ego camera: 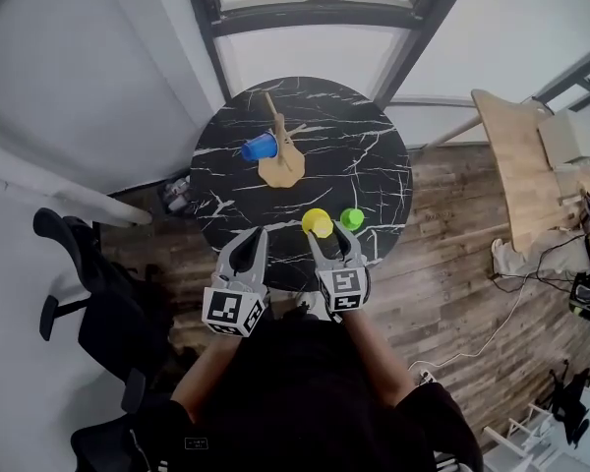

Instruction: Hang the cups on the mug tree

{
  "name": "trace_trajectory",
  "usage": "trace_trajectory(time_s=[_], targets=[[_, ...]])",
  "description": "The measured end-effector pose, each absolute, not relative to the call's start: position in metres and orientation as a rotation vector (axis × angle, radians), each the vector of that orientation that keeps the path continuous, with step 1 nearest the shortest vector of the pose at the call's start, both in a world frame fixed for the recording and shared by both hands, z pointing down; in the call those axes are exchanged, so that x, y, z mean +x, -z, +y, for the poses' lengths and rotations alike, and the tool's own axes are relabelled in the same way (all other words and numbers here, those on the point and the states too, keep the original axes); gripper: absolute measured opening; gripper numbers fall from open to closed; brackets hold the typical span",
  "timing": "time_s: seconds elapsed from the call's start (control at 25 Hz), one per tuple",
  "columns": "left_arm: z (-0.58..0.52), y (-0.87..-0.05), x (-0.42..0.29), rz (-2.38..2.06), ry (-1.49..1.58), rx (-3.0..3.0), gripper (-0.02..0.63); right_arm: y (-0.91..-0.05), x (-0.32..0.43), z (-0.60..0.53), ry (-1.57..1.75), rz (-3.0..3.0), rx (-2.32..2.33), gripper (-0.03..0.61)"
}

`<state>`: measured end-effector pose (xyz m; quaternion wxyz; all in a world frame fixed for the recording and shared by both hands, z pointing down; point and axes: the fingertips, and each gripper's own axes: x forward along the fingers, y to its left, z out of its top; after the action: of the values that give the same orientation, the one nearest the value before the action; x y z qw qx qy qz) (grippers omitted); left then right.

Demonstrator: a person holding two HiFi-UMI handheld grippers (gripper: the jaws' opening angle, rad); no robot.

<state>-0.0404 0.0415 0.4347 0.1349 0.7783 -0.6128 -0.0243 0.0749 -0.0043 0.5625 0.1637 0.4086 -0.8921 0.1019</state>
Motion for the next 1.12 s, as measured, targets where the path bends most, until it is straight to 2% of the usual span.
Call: trace_trajectory(time_s=[1.12], targets=[[-0.038,-0.443,-0.090,-1.670,0.064,2.295,-0.006,-0.579,0.008,-0.082,-0.333,-2.494,1.194,0.218]])
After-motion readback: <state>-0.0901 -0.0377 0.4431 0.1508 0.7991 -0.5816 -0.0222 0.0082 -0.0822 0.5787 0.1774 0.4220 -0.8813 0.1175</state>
